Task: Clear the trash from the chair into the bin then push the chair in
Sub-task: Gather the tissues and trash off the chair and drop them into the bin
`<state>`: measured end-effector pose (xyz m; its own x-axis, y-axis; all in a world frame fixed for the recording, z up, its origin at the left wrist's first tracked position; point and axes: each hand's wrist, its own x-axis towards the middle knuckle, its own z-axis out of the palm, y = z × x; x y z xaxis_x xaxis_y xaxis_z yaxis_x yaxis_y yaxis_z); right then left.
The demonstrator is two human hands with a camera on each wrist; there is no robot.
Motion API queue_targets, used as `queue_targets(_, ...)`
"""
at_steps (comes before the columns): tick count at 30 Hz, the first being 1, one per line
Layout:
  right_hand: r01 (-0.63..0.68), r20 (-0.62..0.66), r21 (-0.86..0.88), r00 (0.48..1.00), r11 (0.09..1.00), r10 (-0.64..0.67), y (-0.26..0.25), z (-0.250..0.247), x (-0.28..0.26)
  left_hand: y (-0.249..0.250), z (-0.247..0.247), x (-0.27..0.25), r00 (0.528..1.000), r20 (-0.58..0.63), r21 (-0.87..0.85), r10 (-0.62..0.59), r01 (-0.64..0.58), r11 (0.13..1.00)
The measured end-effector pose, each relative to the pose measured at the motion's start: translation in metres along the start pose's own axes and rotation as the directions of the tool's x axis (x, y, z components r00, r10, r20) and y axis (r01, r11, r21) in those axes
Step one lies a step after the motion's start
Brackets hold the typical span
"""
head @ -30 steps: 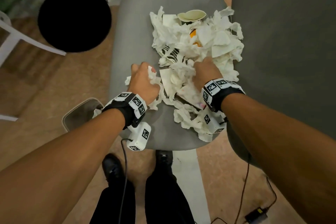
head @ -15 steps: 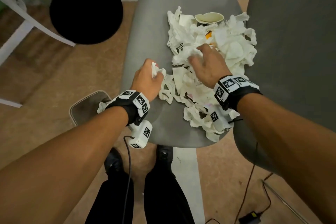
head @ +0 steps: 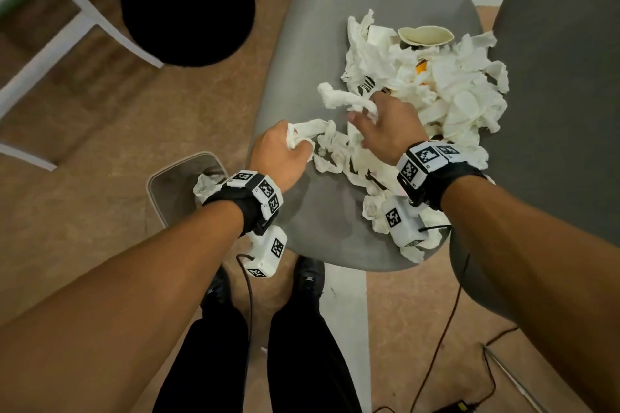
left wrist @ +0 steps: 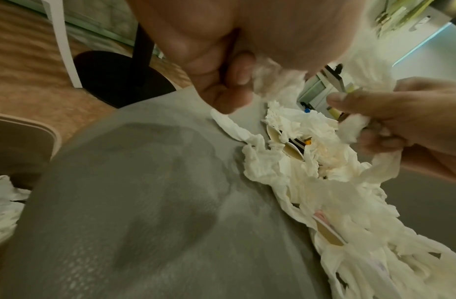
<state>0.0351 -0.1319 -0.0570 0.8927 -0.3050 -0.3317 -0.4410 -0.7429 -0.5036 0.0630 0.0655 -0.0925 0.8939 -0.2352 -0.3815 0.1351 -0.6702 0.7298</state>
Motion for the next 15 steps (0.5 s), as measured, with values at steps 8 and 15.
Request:
queue_targets(8, -0.048, 0.081, 0.16, 0.996, 0.986, 0.035, -0.028, 0.017, -0.007, -0.022, -0.006, 0.002, 0.997, -0.003, -0.105, -0.071, 0.071, 0.992)
queue_targets(15, -0.018, 0.142, 0.108, 0.99, 0.994, 0.002, -0.082, 0.076, -0.011, -0.057, -0.04, -0.01, 0.993, -0.034, -0.002, -0.113, 0.113, 0.994)
